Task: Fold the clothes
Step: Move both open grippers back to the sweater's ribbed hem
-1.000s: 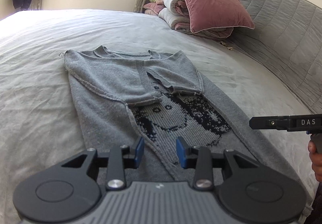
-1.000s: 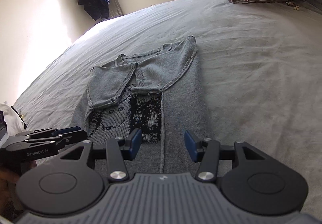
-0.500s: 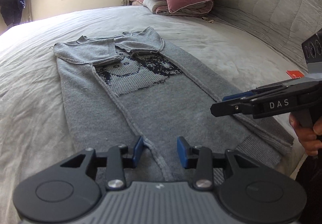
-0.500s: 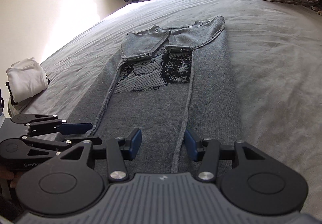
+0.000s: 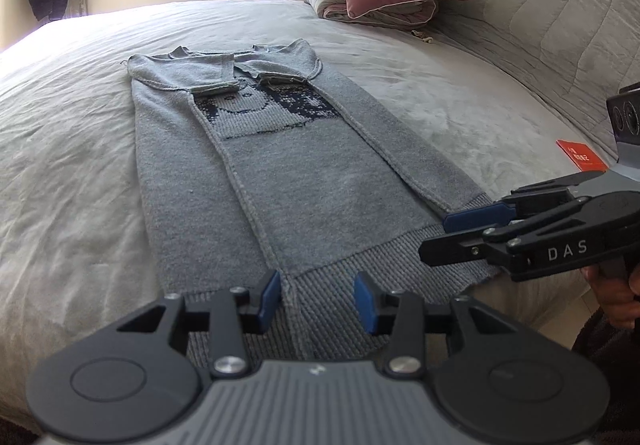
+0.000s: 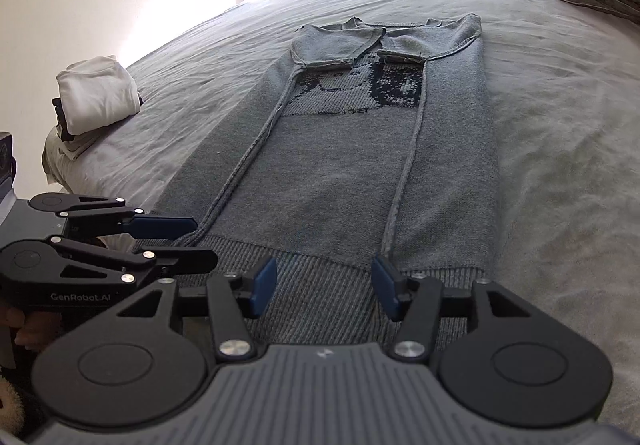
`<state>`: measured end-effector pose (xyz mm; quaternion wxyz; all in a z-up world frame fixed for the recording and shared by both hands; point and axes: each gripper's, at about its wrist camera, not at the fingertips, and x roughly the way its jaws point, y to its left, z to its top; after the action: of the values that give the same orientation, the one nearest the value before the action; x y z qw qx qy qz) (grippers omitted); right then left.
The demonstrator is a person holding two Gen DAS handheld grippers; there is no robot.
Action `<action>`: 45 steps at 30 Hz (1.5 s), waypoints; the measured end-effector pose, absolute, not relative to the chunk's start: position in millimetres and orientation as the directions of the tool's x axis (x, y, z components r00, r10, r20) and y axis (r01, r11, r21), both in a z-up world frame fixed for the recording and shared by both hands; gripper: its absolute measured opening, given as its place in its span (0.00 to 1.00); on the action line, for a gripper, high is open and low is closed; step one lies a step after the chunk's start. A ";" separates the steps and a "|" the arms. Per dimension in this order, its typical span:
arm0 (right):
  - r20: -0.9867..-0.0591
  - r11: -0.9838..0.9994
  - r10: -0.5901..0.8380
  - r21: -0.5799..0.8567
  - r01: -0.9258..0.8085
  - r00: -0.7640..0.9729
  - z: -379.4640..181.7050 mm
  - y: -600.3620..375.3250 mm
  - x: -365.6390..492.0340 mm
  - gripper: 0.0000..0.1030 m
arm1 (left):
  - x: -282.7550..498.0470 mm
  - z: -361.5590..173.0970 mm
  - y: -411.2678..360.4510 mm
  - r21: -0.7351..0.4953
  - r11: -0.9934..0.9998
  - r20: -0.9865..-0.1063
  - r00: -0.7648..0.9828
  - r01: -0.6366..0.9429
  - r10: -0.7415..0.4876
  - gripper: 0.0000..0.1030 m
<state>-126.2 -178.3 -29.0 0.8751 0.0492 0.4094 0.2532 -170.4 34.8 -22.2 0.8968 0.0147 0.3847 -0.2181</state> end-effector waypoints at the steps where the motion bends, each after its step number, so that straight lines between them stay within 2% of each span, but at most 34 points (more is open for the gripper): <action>1: -0.697 0.863 0.490 0.305 -0.402 0.523 -28.7 -178.4 -127.7 0.56 | -171.6 -21.7 34.6 -0.143 0.905 -0.702 0.604 0.401 -0.378 0.40; 10: -0.705 0.846 0.519 0.344 -0.407 0.483 -25.2 -188.7 -145.7 0.58 | -190.5 -17.7 29.5 -0.161 0.905 -0.735 0.563 0.395 -0.377 0.48; 12: -0.702 0.836 0.539 0.375 -0.401 0.467 -23.8 -192.8 -148.4 0.59 | -195.0 -16.3 25.6 -0.160 0.898 -0.740 0.552 0.410 -0.385 0.53; 16: -0.678 0.827 0.558 0.405 -0.390 0.478 -18.4 -200.9 -154.2 0.66 | -199.1 -11.0 19.6 -0.211 0.875 -0.739 0.514 0.436 -0.435 0.61; 21: -0.662 0.834 0.551 0.421 -0.357 0.508 -14.4 -212.8 -155.1 0.69 | -198.1 -2.5 20.1 -0.275 0.871 -0.724 0.509 0.407 -0.466 0.81; 29: -0.641 0.848 0.526 0.448 -0.284 0.559 -9.5 -233.6 -150.0 0.71 | -190.7 9.6 38.4 -0.404 0.848 -0.687 0.498 0.342 -0.529 0.85; 45: -0.647 0.858 0.479 0.486 -0.163 0.592 -12.7 -263.1 -141.4 0.73 | -172.7 3.0 89.0 -0.422 0.890 -0.712 0.544 0.173 -0.444 0.85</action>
<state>-141.4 -263.1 -12.7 0.8714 0.1920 0.4121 0.1843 -172.7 89.0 3.0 0.8653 -0.1529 0.4430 -0.1781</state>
